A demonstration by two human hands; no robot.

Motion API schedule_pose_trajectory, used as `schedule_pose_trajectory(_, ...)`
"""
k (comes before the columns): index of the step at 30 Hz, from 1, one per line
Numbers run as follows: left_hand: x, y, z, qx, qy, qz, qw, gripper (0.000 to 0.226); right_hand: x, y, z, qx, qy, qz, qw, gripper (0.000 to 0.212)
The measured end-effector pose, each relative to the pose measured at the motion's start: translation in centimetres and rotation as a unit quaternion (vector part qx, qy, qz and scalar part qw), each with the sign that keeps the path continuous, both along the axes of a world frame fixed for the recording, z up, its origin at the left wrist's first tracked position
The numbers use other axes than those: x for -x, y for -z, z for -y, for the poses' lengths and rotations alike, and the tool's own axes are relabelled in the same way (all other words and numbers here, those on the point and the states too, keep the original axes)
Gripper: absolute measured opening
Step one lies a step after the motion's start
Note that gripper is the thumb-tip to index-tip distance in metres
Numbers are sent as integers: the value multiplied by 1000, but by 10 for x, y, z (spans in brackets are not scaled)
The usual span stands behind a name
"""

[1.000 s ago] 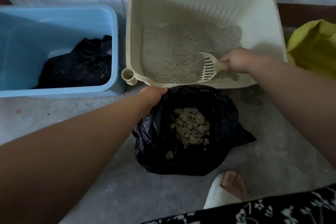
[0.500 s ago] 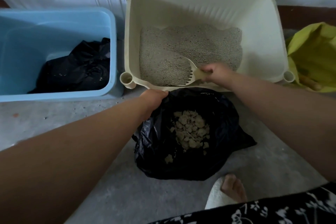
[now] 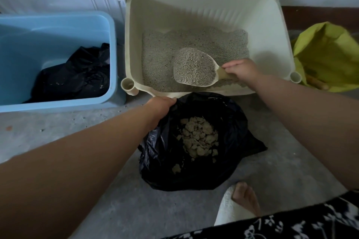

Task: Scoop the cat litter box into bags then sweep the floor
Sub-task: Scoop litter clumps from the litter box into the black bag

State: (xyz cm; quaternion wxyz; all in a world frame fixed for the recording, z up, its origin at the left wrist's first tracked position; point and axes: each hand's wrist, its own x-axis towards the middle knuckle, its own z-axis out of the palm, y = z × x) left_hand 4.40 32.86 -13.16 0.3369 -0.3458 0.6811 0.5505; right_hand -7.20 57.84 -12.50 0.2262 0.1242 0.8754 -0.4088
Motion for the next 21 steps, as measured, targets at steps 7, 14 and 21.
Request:
schedule_pose_trajectory(7,-1,0,2,10,7,-1,1000,35,1,-4,-4,22,12,-12,1000,31)
schedule_pose_trajectory(14,-1,2,4,7,5,4,1000,37,3,-10,-5,23,48,-25,998,26)
schedule_pose_trajectory(21,0,5,3,11,6,3,1000,36,5,-13,-3,15,41,-31,999,22)
